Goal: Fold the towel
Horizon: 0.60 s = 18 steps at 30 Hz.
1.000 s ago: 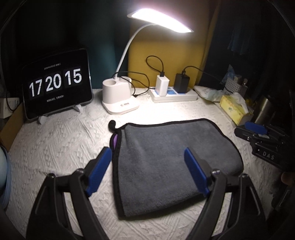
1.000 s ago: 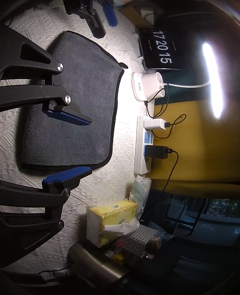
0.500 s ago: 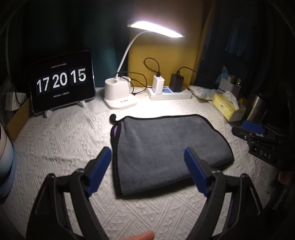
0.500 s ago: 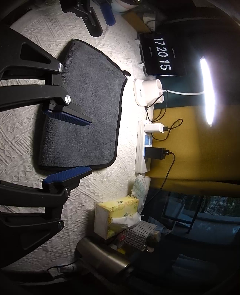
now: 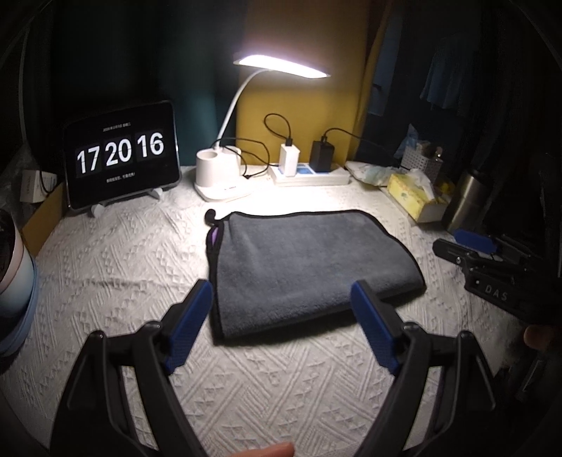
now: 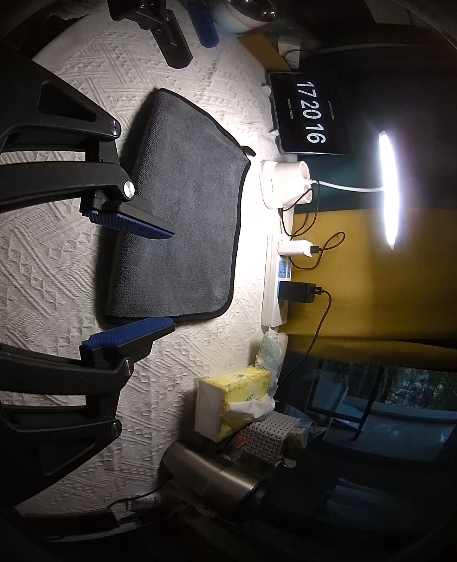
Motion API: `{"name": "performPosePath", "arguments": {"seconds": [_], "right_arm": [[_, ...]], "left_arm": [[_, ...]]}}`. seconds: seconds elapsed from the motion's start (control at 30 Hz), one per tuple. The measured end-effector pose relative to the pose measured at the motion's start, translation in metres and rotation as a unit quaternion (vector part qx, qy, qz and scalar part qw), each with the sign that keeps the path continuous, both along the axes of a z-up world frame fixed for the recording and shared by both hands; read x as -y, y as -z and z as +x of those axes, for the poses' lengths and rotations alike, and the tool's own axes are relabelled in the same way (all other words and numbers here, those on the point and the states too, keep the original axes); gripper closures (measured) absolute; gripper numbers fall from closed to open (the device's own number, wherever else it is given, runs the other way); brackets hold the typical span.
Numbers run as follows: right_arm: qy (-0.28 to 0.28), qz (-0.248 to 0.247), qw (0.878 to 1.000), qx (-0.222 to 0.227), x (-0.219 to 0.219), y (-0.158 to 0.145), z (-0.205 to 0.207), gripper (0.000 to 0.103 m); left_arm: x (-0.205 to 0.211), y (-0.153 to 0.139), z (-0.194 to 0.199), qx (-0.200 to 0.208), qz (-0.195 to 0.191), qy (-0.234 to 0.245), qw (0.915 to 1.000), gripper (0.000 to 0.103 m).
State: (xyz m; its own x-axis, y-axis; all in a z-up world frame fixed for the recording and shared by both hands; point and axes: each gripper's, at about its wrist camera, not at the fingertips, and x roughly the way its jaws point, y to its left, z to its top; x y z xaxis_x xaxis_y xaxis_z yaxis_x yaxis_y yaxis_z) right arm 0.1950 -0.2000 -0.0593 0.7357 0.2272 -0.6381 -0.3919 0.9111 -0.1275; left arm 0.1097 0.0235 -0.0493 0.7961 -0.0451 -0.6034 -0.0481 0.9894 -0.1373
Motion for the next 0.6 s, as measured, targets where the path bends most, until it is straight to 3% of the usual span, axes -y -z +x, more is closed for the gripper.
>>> {"name": "performPosePath", "arguments": {"seconds": [0.6], "right_arm": [[0.0,0.013,1.0,0.015,0.014,-0.008,-0.045,0.054]], "left_arm": [[0.014,-0.011,-0.045,0.022,0.011,0.007,0.9997,0.021]]}}
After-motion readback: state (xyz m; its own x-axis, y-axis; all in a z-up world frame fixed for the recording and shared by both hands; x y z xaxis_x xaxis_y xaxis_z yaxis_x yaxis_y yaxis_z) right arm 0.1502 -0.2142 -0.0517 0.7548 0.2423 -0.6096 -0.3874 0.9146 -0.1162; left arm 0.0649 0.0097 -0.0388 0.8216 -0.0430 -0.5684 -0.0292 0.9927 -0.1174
